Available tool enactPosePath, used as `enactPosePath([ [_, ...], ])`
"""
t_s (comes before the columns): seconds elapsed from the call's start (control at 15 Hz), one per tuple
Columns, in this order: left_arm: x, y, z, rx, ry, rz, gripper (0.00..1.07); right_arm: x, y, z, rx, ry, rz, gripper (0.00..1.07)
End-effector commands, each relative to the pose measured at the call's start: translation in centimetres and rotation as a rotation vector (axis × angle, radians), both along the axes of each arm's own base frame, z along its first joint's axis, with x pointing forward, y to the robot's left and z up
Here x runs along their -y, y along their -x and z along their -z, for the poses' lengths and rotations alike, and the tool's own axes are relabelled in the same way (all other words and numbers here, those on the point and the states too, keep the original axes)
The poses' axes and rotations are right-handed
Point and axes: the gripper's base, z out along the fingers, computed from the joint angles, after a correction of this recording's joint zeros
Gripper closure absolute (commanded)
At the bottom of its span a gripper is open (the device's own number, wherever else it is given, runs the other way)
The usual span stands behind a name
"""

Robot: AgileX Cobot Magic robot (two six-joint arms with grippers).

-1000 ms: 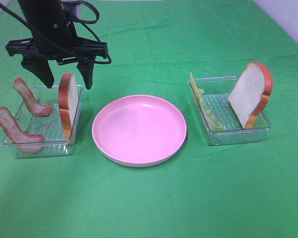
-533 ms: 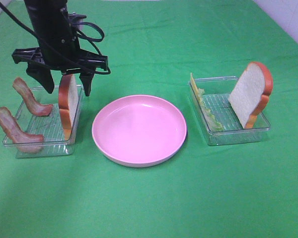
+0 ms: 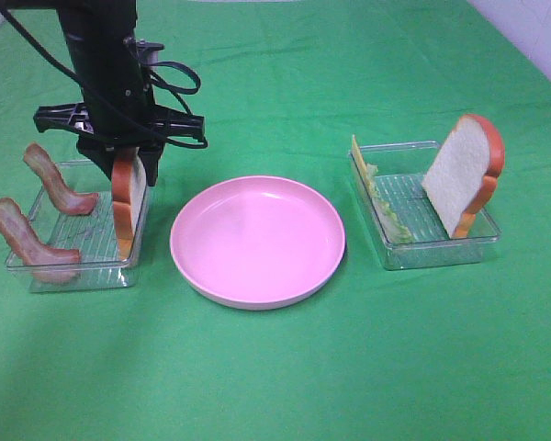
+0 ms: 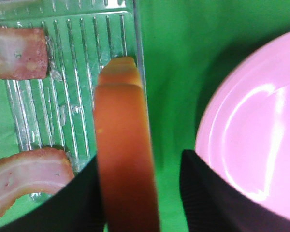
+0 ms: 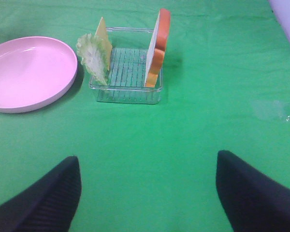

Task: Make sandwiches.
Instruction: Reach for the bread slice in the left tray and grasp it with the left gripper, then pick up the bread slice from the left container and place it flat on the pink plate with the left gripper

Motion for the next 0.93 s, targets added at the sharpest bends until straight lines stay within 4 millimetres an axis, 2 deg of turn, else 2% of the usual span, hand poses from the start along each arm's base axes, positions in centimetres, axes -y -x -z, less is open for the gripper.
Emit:
enactPosePath([
  [0.07,0.0,-0.1,0.1,0.006,0.004,-0.011,0.95,0.0,-0.1,0.1,0.009,0.010,0.007,0.33],
  [0.13,0.0,-0.1,0.1,0.000,0.001,-0.011,1.06,0.0,-0.1,0.1,0.009,0.010,0.007,0.33],
  [0.27,0.0,0.1,-0.1,-0.007,0.002,-0.014,1.07,0.0,-0.1,0.1,0.009,0.010,0.007,0.33],
  [0.33,-0.1,0.3,-0.8,-0.002,0.012,-0.017,1.07,0.0,-0.1,0.1,0.009,0.010,0.007,0.33],
  [0.4,-0.4,1.1,-3.7,0.020,0.031,0.000,1.07,0.0,-0.1,0.1,0.009,0.010,0.007,0.33],
  [0.53,-0.8,2.6,-7.5,0.066,0.068,0.046,1.07,0.0,-0.1,0.1,0.009,0.010,0.007,0.33],
  [0.73,-1.7,4.1,-12.0,0.114,0.237,0.142,1.07,0.0,-0.1,0.1,0.009,0.010,0.007,0.33],
  [0.87,-3.7,3.6,-13.0,0.106,0.431,0.184,1.07,0.0,-0.1,0.1,0.009,0.010,0.007,0.33],
  [0.93,-4.3,2.9,-12.7,0.101,0.520,0.199,1.07,0.0,-0.1,0.1,0.009,0.010,0.007,0.33],
])
